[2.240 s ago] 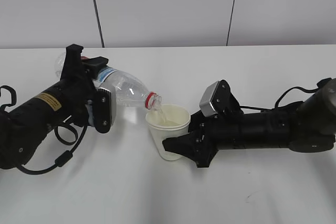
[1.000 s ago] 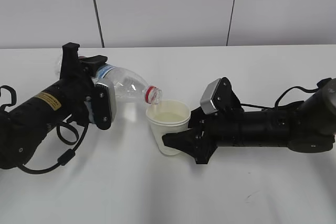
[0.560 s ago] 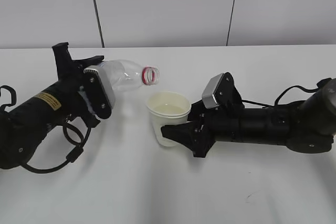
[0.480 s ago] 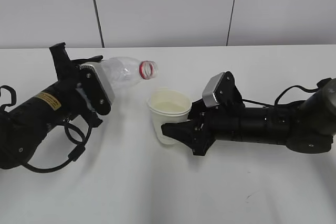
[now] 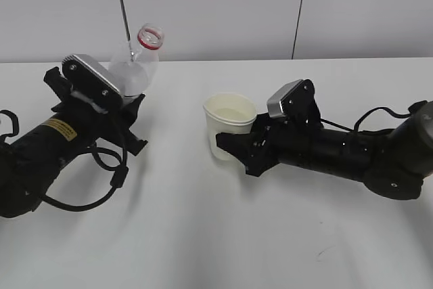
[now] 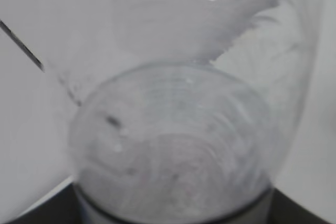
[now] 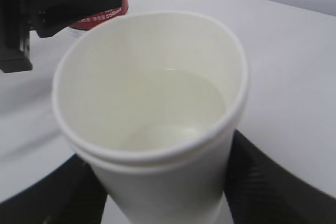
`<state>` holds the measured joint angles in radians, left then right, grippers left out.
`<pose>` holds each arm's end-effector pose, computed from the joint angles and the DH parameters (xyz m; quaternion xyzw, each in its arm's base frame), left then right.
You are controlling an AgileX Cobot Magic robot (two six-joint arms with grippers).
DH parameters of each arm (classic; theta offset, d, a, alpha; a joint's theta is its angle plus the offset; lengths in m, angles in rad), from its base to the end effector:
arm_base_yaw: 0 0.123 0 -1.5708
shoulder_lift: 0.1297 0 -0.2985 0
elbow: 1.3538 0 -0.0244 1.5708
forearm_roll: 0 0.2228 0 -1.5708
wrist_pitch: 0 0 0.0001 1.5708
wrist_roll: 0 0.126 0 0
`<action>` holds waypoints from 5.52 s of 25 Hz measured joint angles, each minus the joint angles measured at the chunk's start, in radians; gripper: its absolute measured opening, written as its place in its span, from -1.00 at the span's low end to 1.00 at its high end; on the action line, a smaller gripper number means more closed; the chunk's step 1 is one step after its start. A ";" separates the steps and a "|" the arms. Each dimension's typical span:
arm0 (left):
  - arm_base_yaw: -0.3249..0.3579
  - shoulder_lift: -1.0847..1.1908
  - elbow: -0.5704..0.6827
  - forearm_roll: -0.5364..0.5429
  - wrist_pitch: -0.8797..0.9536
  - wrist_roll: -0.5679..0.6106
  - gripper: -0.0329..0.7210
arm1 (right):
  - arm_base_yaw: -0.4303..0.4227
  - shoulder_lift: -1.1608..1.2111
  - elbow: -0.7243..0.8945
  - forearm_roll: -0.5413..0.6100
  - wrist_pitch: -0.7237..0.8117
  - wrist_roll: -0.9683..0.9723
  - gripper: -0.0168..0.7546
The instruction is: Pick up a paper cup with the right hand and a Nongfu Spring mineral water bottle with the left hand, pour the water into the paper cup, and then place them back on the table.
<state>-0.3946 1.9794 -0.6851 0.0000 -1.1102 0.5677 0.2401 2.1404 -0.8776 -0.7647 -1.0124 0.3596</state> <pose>0.3513 -0.1463 0.1675 0.3427 0.6564 0.0581 0.6696 0.3683 0.1663 0.1232 -0.3126 0.7273 0.2856 0.5402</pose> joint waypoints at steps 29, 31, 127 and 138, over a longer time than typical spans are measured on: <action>0.000 0.000 0.000 -0.087 0.000 -0.439 0.00 | -0.063 0.061 0.000 0.525 0.024 -0.229 0.24; 0.000 0.000 0.000 -0.086 0.000 -0.439 0.00 | -0.063 0.078 0.000 0.547 0.018 -0.250 0.24; 0.000 -0.011 0.115 -0.099 -0.029 -0.534 0.61 | -0.063 -0.184 0.462 0.601 -0.132 -0.276 0.56; 0.000 -0.202 0.269 -0.097 0.051 -0.533 0.62 | -0.063 -0.265 0.534 0.585 -0.134 -0.247 0.56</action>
<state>-0.3946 1.7778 -0.4162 -0.0966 -1.0597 0.0347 0.1776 1.8756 -0.3438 -0.1796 -1.1463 0.1129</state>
